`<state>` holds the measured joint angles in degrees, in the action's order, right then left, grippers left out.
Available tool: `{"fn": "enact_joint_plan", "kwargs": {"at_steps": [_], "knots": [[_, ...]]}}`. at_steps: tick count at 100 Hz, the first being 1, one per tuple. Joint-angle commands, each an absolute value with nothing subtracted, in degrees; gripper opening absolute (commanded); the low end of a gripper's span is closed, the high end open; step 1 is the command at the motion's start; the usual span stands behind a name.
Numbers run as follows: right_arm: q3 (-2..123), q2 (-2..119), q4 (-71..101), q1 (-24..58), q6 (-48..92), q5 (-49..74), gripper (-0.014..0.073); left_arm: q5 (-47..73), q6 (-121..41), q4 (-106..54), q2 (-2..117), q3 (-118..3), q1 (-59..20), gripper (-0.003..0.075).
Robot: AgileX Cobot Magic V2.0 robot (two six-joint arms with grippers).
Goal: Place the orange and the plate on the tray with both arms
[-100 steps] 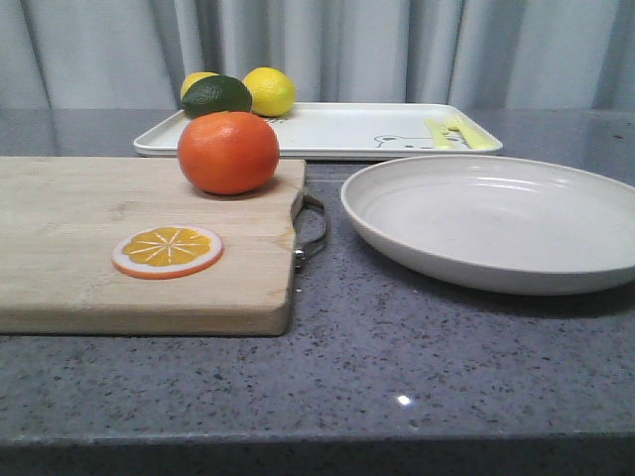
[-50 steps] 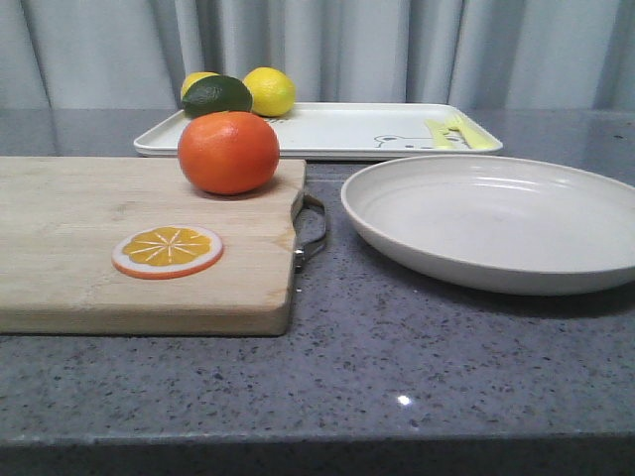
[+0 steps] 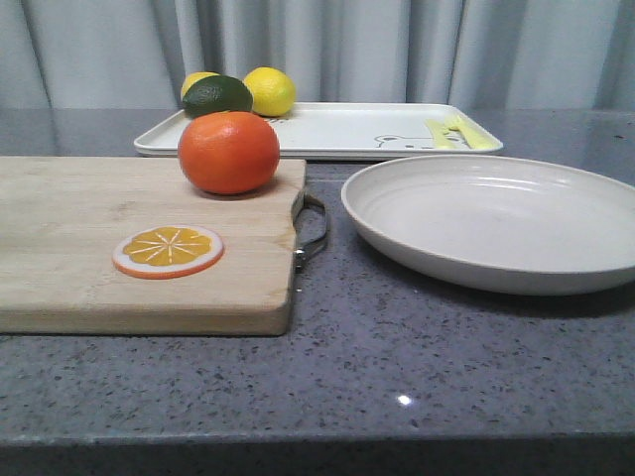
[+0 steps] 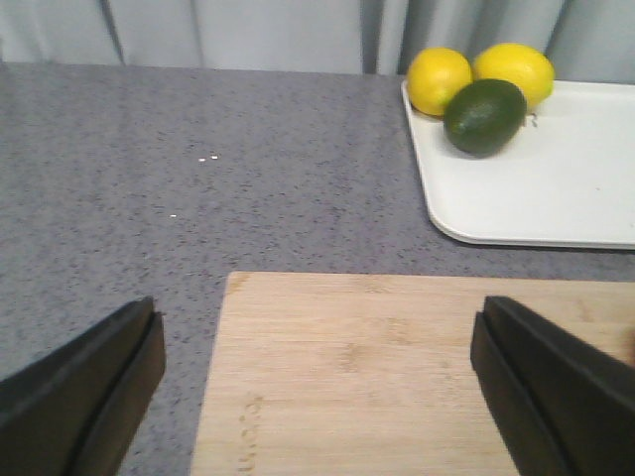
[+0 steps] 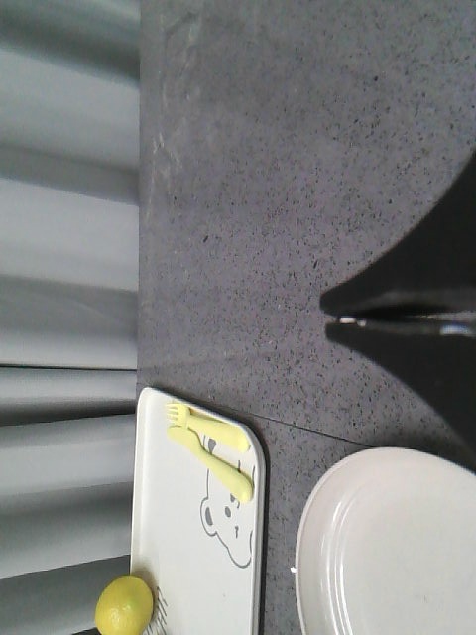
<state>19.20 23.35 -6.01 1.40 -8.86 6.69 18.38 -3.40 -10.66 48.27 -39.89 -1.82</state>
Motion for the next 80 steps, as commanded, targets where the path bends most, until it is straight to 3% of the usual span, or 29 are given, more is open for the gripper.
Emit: {"fn": "enact_joint_plan", "kwargs": {"at_steps": [1,38,80], "knots": [[21.29,24.10,-6.80,1.04,-8.98,2.24,-0.0067,15.36,-3.40,-11.72,51.25,-44.57,-5.12,0.0608],[21.29,24.10,-6.80,1.04,-8.98,2.29,-0.0067,22.34,-3.40,-16.47,66.45,-57.61,-17.96,0.0608],[21.29,24.10,-6.80,1.04,-8.98,2.29,-0.0067,41.87,-3.40,-23.43,85.38,-77.77,-22.17,0.0608]]}}
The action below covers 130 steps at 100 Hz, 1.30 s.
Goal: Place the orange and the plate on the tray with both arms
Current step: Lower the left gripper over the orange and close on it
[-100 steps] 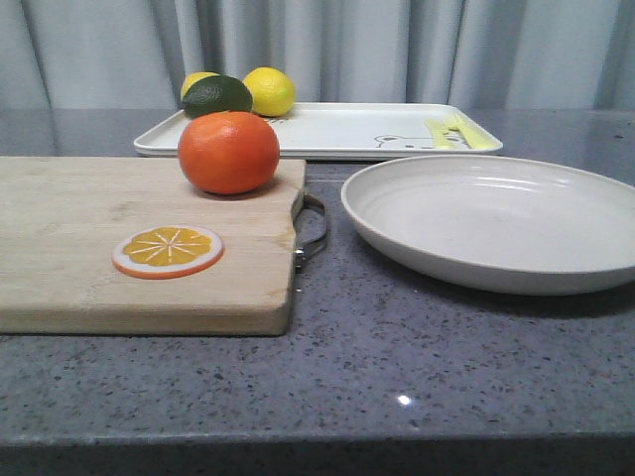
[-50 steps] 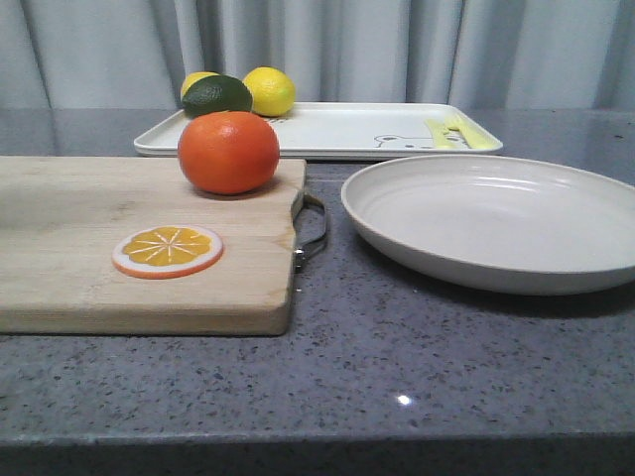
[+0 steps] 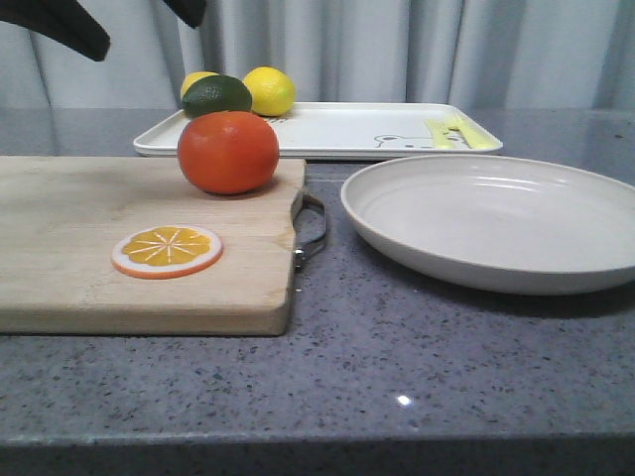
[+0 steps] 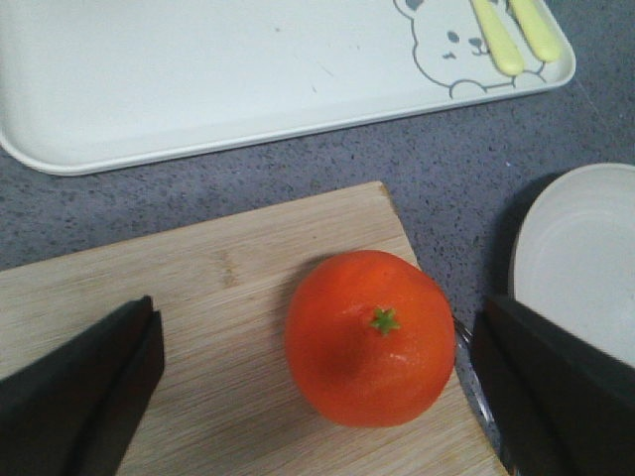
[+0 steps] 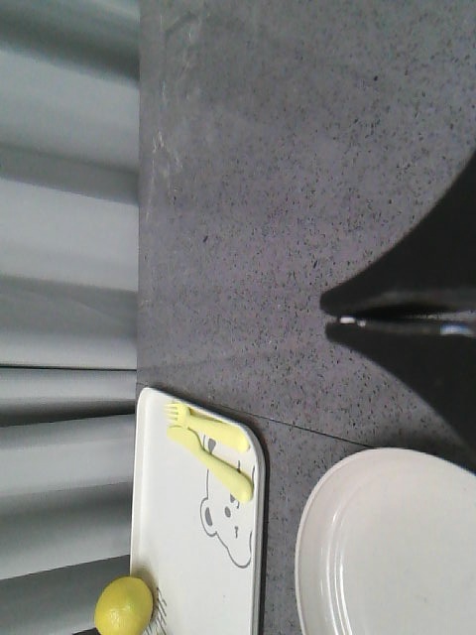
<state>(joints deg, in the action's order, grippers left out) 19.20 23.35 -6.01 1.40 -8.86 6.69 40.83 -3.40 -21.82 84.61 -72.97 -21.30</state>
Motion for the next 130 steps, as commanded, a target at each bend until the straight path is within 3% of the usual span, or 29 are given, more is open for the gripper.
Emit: {"fn": "enact_joint_plan", "kwargs": {"at_steps": [1,35,105,130], "knots": [[21.29,24.10,-6.80,1.04,-8.98,2.29,-0.0067,42.10,-3.40,-23.43,85.87,-78.01,-22.34,0.0608],[21.29,24.10,-6.80,1.04,-8.98,2.29,-0.0067,44.49,-3.40,-23.42,93.33,-84.50,-25.32,0.0608],[21.29,24.10,-6.80,1.04,-8.98,3.60,-0.0067,47.76,-3.40,-22.93,96.97,-84.50,-25.32,0.0607],[21.29,24.10,-6.80,1.04,-8.98,3.60,-0.0067,47.76,-3.40,-22.93,96.97,-84.50,-25.32,0.0515]]}}
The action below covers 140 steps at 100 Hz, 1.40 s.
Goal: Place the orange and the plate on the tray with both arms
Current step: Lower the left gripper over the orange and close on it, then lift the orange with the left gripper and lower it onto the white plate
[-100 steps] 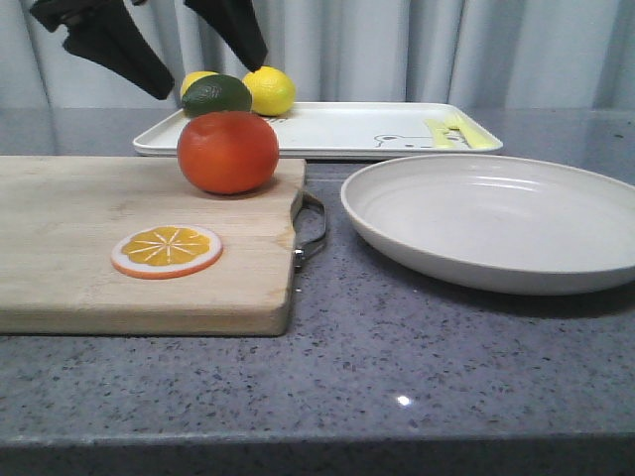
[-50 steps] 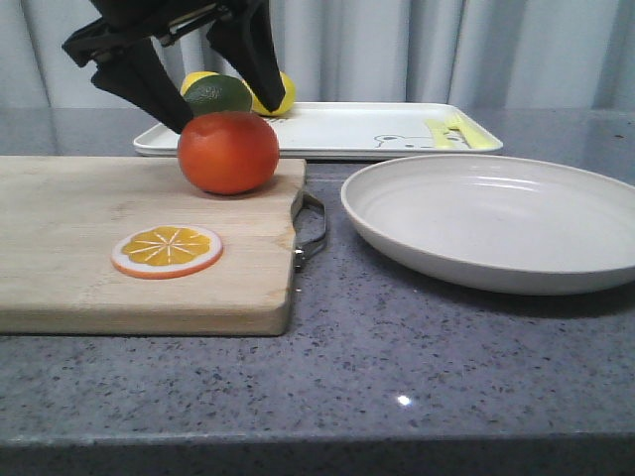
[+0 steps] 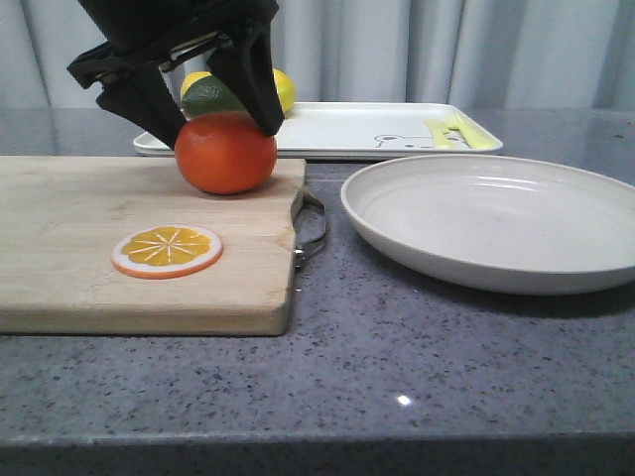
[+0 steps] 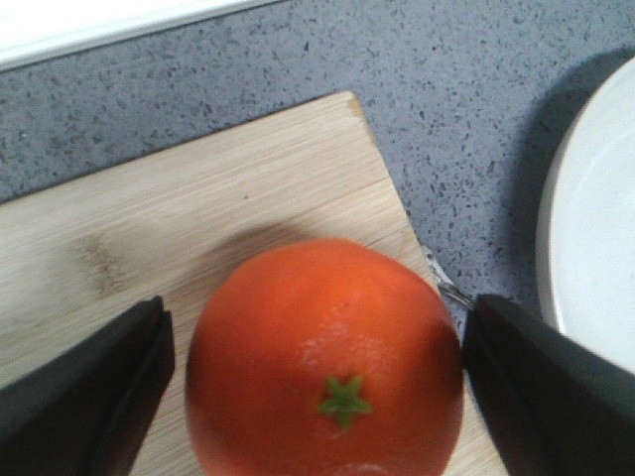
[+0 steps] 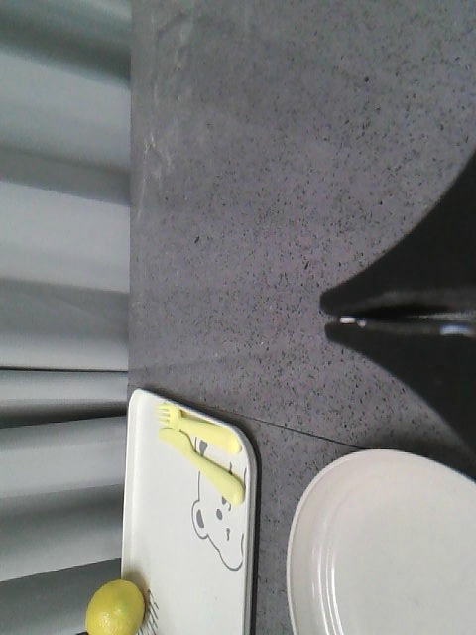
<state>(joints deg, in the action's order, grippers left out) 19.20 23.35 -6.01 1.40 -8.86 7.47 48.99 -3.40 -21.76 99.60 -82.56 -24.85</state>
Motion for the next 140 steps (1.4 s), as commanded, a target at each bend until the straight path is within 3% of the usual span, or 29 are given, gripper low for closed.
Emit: {"fn": "enact_joint_plan", "kwargs": {"at_steps": [1,36,92,140], "knots": [[21.29,24.10,-6.80,1.04,-8.98,3.60,-0.0067,47.76,-3.40,-22.93,96.97,-84.50,-25.32,0.0509],[21.29,24.10,-6.80,1.04,-8.98,3.60,-0.0067,47.95,-3.40,-23.13,96.97,-84.63,-25.32,0.0385],[21.29,24.10,-6.80,1.04,-8.98,3.60,-0.0067,50.36,-3.40,-26.53,96.86,-91.15,-26.13,0.0385],[21.29,24.10,-6.80,1.04,-8.98,3.73,-0.0067,42.67,-3.40,-27.02,98.72,-95.08,-44.33,0.0385]]}}
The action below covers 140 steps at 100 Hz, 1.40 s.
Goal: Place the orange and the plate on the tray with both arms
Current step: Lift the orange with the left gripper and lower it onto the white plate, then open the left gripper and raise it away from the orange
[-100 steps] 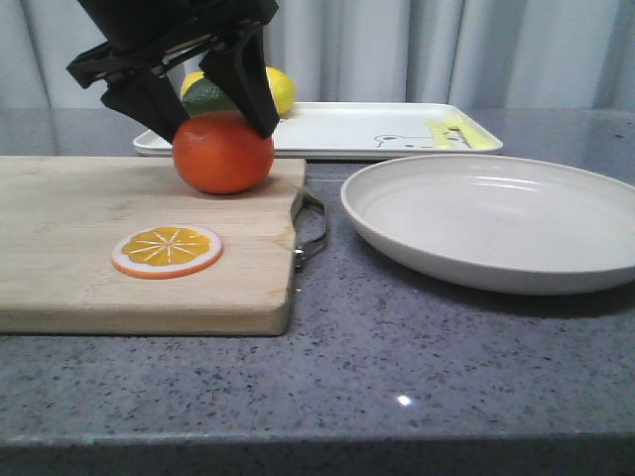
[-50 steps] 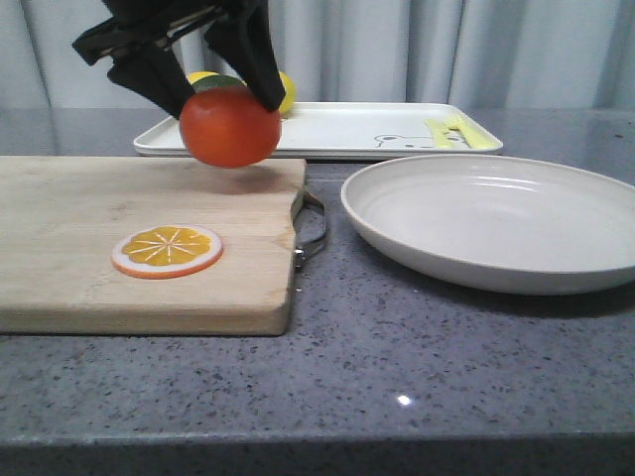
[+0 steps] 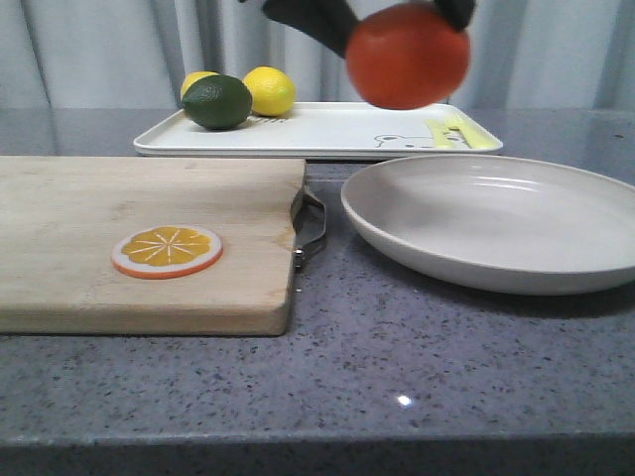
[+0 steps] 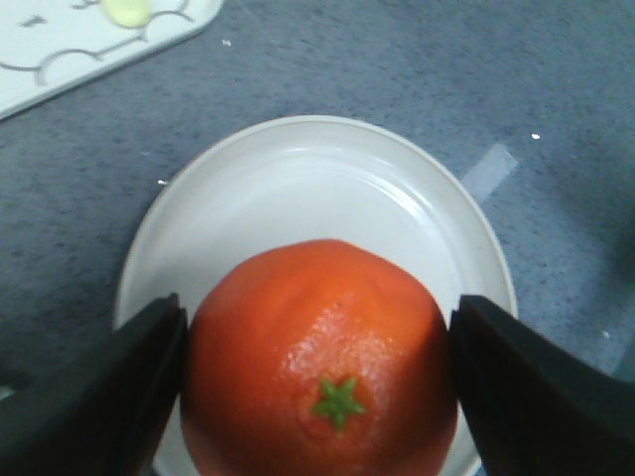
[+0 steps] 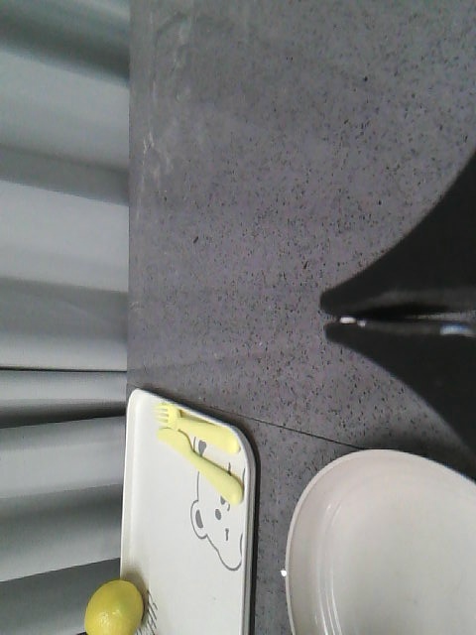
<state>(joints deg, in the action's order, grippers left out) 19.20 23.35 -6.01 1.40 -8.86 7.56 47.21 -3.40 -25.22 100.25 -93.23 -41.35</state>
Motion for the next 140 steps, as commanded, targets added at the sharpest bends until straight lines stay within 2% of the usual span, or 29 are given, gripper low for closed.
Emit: {"fn": "enact_joint_plan", "kwargs": {"at_steps": [1,15,84,91,113,140], "knots": [[21.29,24.10,-6.80,1.04,-8.98,3.73,-0.0067,42.26,-3.50,-27.02,98.84,-95.08,-44.57,0.0385],[21.29,24.10,-6.80,1.04,-8.98,3.73,-0.0067,39.39,-3.50,-26.62,101.31,-95.08,-47.42,0.0385],[21.29,24.10,-6.80,1.04,-8.98,3.73,-0.0067,36.88,-3.50,-23.91,107.95,-95.08,-47.15,0.0393],[21.29,24.10,-6.80,1.04,-8.98,3.73,-0.0067,36.73,-3.50,-23.91,107.95,-95.08,-46.98,0.0421],[21.29,24.10,-6.80,1.04,-8.98,3.73,-0.0067,37.07,-3.50,-23.66,107.95,-95.08,-46.86,0.0625],[21.29,24.10,-6.80,1.04,-8.98,4.03,-0.0067,39.58,-3.50,-23.19,107.95,-98.40,-44.88,0.0629]]}}
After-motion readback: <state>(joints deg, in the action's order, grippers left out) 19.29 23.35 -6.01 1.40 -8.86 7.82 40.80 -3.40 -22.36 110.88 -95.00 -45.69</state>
